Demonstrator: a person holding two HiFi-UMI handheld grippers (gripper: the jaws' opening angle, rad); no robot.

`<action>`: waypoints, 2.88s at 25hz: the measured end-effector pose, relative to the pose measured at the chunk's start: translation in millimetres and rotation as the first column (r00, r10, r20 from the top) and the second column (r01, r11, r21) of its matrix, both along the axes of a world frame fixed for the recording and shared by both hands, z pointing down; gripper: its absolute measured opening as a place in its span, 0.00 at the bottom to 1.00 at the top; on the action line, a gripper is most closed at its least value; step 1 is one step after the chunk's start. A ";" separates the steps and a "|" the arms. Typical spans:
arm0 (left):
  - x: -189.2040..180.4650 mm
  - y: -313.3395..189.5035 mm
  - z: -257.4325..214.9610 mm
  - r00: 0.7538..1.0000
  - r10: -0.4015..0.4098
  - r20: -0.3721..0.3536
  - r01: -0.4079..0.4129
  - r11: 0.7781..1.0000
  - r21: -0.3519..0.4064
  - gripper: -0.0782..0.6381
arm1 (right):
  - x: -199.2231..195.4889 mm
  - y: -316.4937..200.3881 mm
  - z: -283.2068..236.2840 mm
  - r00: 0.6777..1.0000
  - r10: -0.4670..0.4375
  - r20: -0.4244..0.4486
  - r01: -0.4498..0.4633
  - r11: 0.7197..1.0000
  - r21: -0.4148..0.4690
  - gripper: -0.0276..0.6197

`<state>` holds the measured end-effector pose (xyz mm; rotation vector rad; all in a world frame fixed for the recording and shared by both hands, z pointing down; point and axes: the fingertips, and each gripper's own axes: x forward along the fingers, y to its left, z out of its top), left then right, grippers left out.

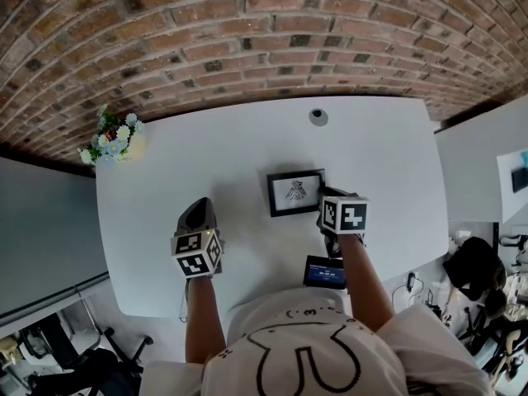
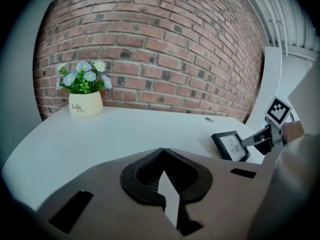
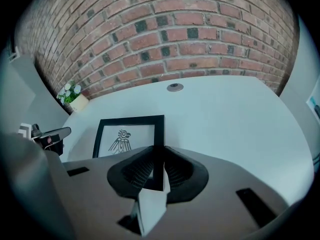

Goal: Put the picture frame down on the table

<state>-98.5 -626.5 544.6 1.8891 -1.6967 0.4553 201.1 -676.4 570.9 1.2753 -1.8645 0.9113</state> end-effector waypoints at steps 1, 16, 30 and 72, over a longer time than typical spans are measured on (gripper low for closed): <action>-0.1 -0.6 0.4 1.000 -0.002 -0.004 0.002 1.000 0.000 0.12 | 0.0 -0.4 1.1 1.000 0.002 0.000 -0.002 1.000 -0.005 0.14; -2.7 -3.7 -1.9 1.000 -0.002 -0.016 0.002 1.000 0.012 0.12 | 2.1 -4.6 13.7 1.000 0.028 -0.013 -0.028 0.999 -0.017 0.14; -2.9 1.8 -13.4 1.000 -0.003 -0.006 0.004 0.999 0.034 0.12 | 2.8 -8.3 -2.5 0.997 0.056 0.045 -0.058 0.996 0.060 0.30; -28.4 59.8 -135.2 0.993 0.116 0.015 -0.114 0.934 0.338 0.12 | -40.3 79.1 -196.9 0.996 -0.025 0.084 -0.038 0.742 0.669 0.07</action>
